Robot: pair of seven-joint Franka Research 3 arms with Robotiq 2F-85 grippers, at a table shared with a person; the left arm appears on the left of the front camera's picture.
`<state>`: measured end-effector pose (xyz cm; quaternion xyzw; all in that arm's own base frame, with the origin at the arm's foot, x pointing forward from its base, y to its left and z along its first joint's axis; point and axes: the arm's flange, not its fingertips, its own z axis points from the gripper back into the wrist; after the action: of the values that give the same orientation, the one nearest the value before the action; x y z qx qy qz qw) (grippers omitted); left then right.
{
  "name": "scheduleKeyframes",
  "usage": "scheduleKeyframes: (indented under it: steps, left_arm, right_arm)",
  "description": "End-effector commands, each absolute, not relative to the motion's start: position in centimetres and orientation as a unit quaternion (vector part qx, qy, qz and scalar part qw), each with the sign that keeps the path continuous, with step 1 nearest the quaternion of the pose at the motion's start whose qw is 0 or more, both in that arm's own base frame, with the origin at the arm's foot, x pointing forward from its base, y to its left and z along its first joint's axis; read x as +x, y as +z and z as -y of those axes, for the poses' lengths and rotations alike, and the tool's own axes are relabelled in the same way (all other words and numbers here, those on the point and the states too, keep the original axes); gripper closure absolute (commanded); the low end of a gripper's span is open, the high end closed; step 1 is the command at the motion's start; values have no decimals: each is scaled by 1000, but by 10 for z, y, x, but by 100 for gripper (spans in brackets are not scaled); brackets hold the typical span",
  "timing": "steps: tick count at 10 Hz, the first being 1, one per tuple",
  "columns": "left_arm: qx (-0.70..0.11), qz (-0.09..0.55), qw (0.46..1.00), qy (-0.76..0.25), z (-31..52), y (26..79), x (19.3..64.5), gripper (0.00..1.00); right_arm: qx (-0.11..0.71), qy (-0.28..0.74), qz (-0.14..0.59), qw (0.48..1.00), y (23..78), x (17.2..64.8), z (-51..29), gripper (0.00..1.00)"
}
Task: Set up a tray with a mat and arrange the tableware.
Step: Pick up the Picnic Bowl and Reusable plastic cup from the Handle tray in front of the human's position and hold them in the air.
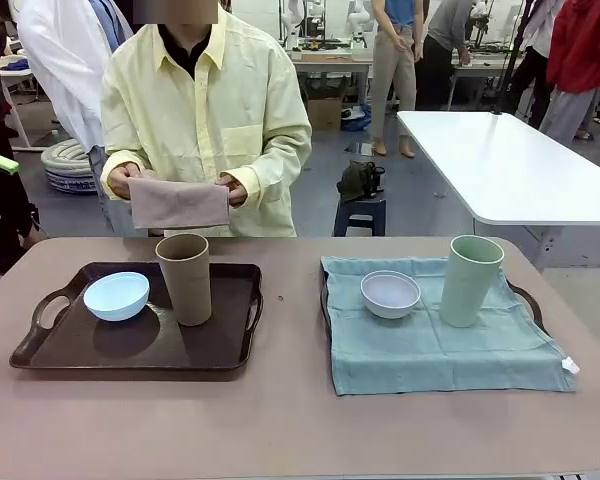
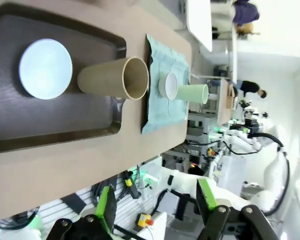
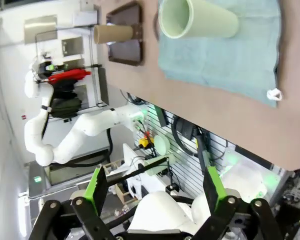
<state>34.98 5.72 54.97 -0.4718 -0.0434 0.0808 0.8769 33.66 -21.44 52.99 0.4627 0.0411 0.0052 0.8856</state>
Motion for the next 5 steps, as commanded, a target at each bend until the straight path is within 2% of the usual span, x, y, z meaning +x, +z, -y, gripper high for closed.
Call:
scheduleKeyframes:
  steps: [1, 5]
  left_arm:
    - [-483, 26, 871, 87, -61, 539, 353, 15]
    - [-473, 31, 877, 86, -57, 544, 352, 15]
  right_arm:
    - [474, 6, -28, 880, 538, 338, 218, 0]
    - [464, 5, -35, 885, 534, 337, 215, 0]
